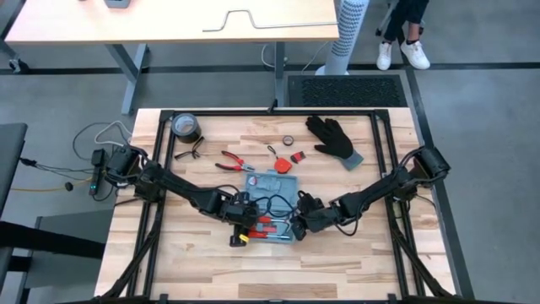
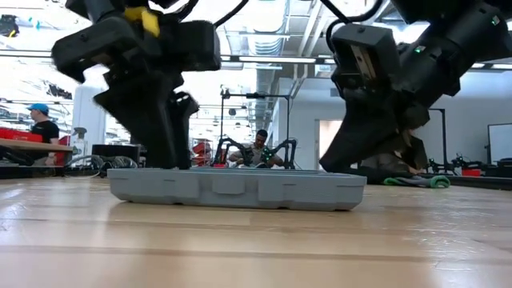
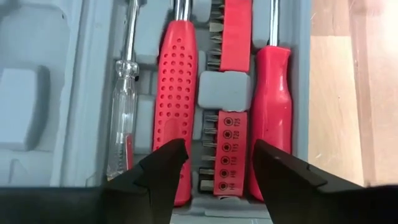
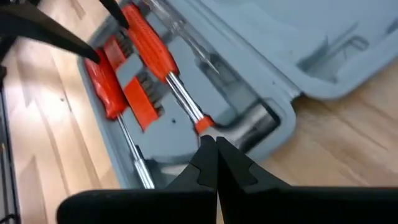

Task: Prefit tool cases
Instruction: Remove the orange hammer from the gray prefit tool case

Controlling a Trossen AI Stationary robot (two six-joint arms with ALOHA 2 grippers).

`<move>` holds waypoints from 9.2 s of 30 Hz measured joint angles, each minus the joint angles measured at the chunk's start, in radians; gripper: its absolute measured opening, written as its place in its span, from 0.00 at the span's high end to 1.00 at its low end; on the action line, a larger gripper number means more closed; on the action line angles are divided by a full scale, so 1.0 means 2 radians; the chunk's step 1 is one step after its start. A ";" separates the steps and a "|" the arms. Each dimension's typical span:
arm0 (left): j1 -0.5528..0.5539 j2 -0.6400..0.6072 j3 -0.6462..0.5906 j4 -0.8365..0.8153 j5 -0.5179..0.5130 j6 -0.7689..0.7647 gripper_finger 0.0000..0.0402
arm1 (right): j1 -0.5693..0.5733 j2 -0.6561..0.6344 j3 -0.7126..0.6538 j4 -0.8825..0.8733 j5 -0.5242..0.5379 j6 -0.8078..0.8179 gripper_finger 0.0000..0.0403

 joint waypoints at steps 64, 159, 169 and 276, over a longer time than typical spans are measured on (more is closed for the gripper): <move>0.003 0.041 0.002 -0.050 -0.038 0.028 0.80 | 0.008 0.074 -0.001 0.112 0.023 0.043 1.00; 0.054 0.021 -0.004 -0.050 -0.004 0.201 0.74 | 0.048 0.073 0.001 0.187 0.068 0.006 1.00; 0.054 0.074 0.000 -0.018 0.000 0.178 0.59 | 0.048 0.073 0.001 0.189 0.068 0.005 1.00; 0.017 0.057 -0.003 0.012 -0.171 0.158 0.60 | 0.051 0.073 0.001 0.168 0.107 0.024 0.97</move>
